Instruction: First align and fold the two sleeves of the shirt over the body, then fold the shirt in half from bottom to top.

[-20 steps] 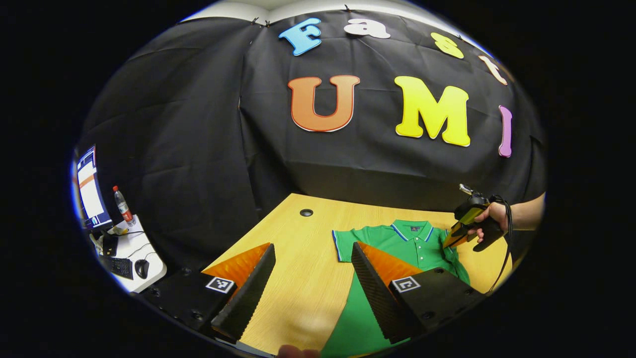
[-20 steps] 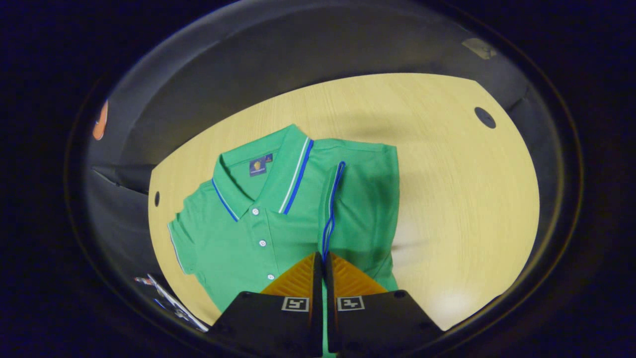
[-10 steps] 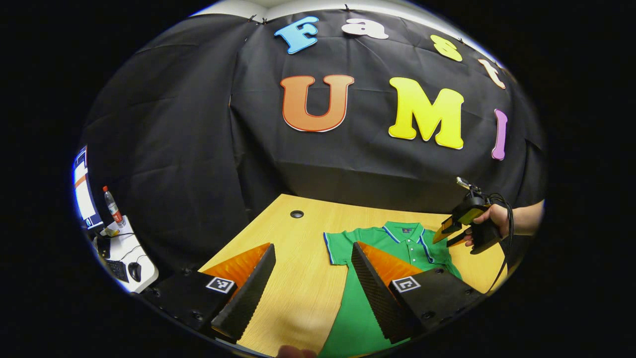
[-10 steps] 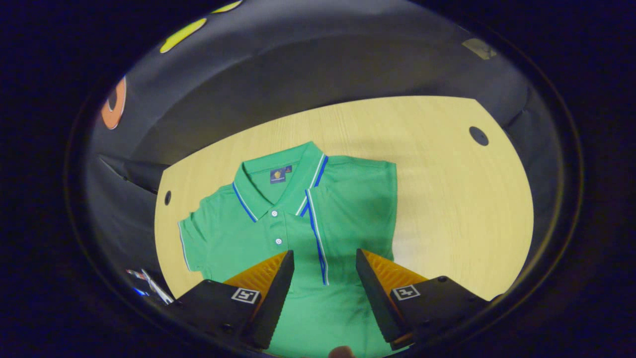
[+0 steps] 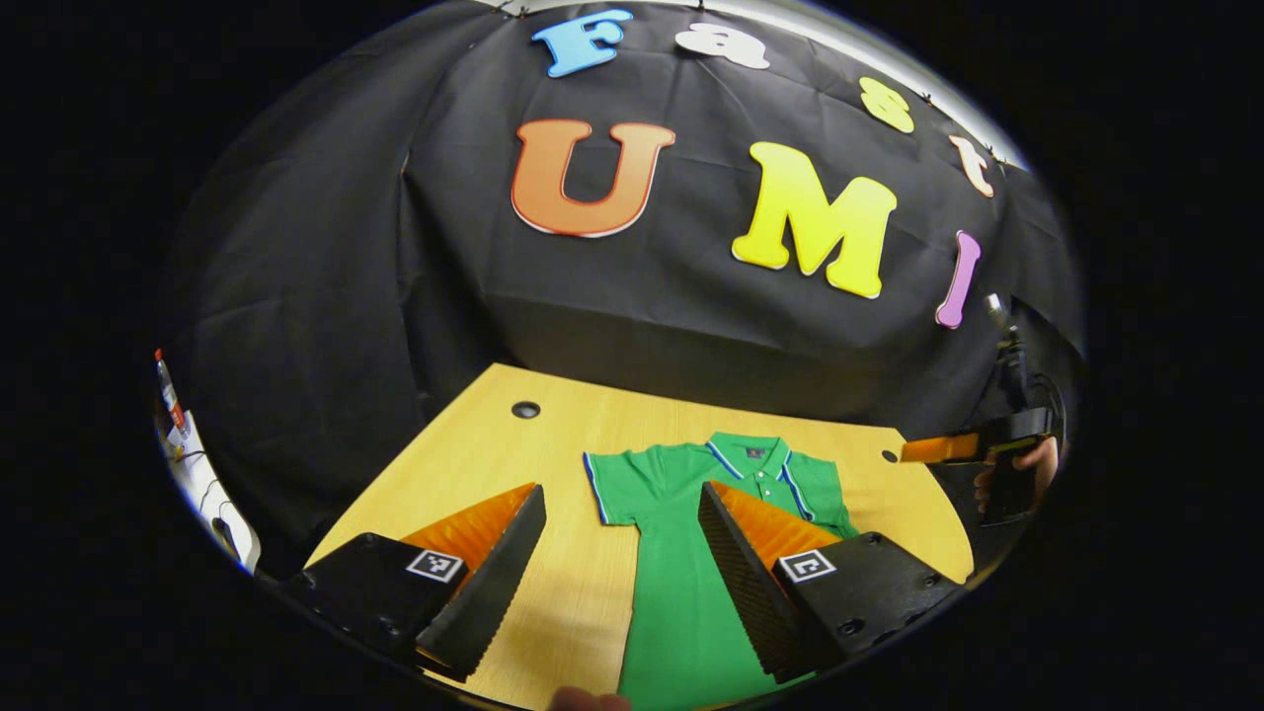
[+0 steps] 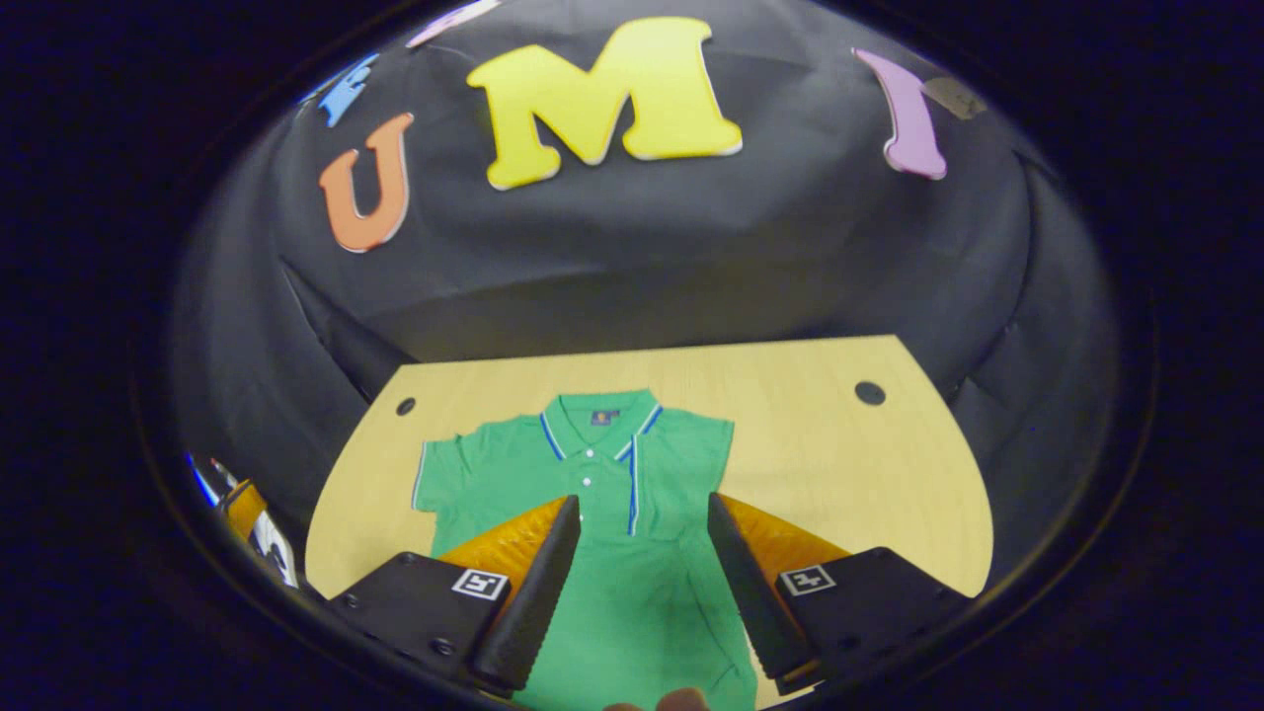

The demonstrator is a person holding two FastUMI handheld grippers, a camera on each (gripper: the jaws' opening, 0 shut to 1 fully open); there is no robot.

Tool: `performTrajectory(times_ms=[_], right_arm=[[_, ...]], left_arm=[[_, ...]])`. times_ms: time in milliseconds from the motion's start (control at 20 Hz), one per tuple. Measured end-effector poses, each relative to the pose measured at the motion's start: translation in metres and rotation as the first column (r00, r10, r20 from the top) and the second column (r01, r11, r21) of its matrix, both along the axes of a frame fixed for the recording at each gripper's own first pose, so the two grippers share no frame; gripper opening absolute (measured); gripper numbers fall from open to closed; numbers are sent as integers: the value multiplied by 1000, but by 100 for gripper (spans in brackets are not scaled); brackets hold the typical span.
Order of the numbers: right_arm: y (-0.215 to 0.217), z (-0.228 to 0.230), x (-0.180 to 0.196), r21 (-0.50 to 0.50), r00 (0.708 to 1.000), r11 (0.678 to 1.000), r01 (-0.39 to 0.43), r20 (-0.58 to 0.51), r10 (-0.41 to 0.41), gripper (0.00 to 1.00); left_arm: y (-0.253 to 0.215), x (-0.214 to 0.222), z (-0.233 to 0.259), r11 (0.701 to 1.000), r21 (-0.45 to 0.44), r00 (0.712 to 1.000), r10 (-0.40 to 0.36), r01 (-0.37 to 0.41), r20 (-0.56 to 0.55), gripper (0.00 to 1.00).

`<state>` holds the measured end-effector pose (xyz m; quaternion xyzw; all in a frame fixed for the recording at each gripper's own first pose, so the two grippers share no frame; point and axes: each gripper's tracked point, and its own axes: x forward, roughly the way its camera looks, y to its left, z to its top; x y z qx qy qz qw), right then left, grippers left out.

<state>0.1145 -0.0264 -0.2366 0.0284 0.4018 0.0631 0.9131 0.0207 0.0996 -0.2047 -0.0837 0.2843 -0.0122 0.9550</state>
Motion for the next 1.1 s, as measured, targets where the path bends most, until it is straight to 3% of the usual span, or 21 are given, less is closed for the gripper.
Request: performTrajectory(times_ms=[150, 250, 300, 350, 500, 600, 650, 800, 950, 1100], right_arm=[[-7, 56, -30, -67, 977, 996, -60, 201, 73, 84], [-13, 78, -57, -117, 958, 990, -82, 265, 111, 84], [-23, 82, -69, -167, 951, 981, -96, 276, 140, 76], [-31, 88, -82, -212, 945, 971, -108, 283, 167, 85], [-49, 97, -112, -281, 941, 952, -119, 274, 199, 87], [-62, 101, -125, -301, 946, 948, -105, 265, 189, 81], [-68, 103, -129, -311, 948, 946, -95, 262, 181, 87], [-79, 100, -142, -362, 951, 929, -84, 250, 183, 91], [-84, 92, -157, -368, 959, 924, -100, 210, 187, 91], [-95, 88, -166, -377, 967, 922, -93, 186, 174, 90]], left_arm=[[-9, 12, -32, 999, -46, 995, -32, 27, -96, 99], [-16, 18, -49, 996, -78, 986, -63, 51, -152, 99], [-18, 20, -54, 994, -88, 981, -78, 63, -178, 99], [-19, 25, -62, 993, -96, 976, -89, 71, -200, 99], [-18, 45, -84, 992, -111, 966, -89, 64, -242, 99], [-16, 57, -98, 991, -130, 957, -77, 42, -279, 99], [-13, 61, -109, 991, -131, 947, -66, 26, -315, 99], [-8, 76, -138, 987, -162, 898, -62, -11, -435, 99], [-10, 88, -161, 969, -242, 816, -94, -57, -571, 97], [1, 100, -185, 967, -243, 755, -101, -79, -648, 97]])
